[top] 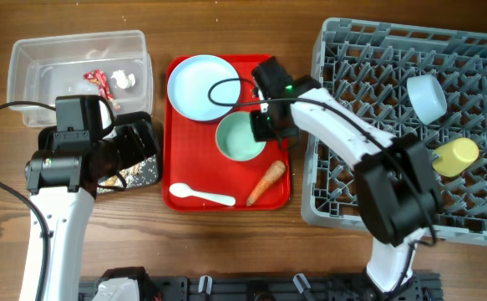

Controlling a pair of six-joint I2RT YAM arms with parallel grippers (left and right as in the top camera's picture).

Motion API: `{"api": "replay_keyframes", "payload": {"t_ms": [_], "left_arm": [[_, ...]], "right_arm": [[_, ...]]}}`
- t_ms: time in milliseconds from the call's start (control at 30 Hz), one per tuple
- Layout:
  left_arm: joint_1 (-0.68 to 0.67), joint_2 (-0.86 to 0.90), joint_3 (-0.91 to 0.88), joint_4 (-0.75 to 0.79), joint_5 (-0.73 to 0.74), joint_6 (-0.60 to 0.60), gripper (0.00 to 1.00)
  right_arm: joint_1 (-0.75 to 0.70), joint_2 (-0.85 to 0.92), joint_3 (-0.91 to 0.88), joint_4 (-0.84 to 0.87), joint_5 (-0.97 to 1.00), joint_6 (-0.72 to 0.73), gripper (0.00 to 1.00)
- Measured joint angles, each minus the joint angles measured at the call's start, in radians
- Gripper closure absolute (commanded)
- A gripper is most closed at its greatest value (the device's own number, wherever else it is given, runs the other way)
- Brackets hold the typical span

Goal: Sort waste into correct bins and load items into the dishwasher rack
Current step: 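Grasp the green bowl with the right gripper and carry it into the rack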

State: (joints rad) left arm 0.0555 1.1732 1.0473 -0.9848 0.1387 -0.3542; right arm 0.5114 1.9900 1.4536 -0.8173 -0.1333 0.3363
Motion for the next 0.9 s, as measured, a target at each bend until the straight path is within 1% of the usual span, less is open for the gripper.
{"api": "replay_keyframes", "payload": {"t_ms": [67, 200, 233, 267, 333, 400, 433, 500, 633, 700, 767, 900], "left_arm": [[0.0, 0.0, 0.0, 0.0, 0.0, 0.0, 0.01], [0.0, 0.0, 0.0, 0.0, 0.0, 0.0, 0.01], [0.0, 0.0, 0.0, 0.0, 0.0, 0.0, 0.01], [0.0, 0.0, 0.0, 0.0, 0.0, 0.0, 0.01], [0.0, 0.0, 0.0, -0.001, 0.0, 0.0, 0.01], [0.0, 0.0, 0.0, -0.001, 0.0, 0.0, 0.01], [0.0, 0.0, 0.0, -0.001, 0.0, 0.0, 0.01], [0.0, 0.0, 0.0, -0.001, 0.0, 0.0, 0.01], [0.0, 0.0, 0.0, -0.003, 0.0, 0.0, 0.01], [0.0, 0.0, 0.0, -0.004, 0.0, 0.0, 0.01], [0.0, 0.0, 0.0, -0.007, 0.0, 0.0, 0.01], [0.0, 0.0, 0.0, -0.007, 0.0, 0.0, 0.01]], "right_arm": [[-0.026, -0.085, 0.0, -0.008, 0.059, 0.0, 0.96], [-0.09, -0.336, 0.0, 0.001, 0.282, -0.005, 0.96], [-0.107, -0.386, 0.001, 0.012, 0.343, -0.022, 0.96], [-0.14, -0.451, 0.007, 0.037, 0.449, -0.067, 0.96], [-0.176, -0.48, 0.009, 0.085, 0.569, -0.134, 0.96], [-0.22, -0.487, 0.009, 0.124, 0.687, -0.199, 0.96], [-0.256, -0.486, 0.009, 0.18, 0.787, -0.246, 0.96], [-0.307, -0.486, 0.009, 0.267, 0.917, -0.296, 0.96], [-0.396, -0.459, 0.01, 0.519, 1.118, -0.411, 0.96], [-0.431, -0.416, 0.011, 0.586, 1.187, -0.46, 0.96], [-0.466, -0.335, 0.011, 0.642, 1.261, -0.509, 0.96], [-0.511, -0.158, 0.011, 0.688, 1.34, -0.571, 0.96]]}}
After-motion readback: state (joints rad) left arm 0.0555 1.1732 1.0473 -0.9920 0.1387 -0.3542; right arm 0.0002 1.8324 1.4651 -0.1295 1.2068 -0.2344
